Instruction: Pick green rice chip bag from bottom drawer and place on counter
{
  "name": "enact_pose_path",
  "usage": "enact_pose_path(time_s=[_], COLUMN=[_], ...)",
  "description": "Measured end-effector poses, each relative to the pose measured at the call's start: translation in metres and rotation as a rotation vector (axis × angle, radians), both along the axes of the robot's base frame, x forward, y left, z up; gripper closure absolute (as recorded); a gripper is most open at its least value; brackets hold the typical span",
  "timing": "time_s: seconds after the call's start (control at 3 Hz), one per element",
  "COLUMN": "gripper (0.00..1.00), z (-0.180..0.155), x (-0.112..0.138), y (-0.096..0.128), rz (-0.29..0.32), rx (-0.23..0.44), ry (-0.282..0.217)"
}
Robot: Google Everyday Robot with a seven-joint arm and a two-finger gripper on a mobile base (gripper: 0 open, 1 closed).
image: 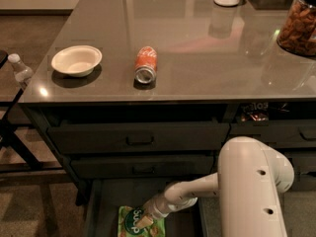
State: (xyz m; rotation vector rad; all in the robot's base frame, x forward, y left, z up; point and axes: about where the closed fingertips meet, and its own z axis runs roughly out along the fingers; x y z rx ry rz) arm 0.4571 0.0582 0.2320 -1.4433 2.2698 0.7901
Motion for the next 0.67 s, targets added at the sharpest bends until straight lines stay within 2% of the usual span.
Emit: enact_pose_path(time_s=[0.33,0.67], gripper=[0.00,0.00], z=[0.0000,-0.0007], x=[0.0000,-0.0003], y=[0.0000,0.0004], rz=[0.000,0.001], rx=[0.000,-0.002], ry=[0.000,0.000])
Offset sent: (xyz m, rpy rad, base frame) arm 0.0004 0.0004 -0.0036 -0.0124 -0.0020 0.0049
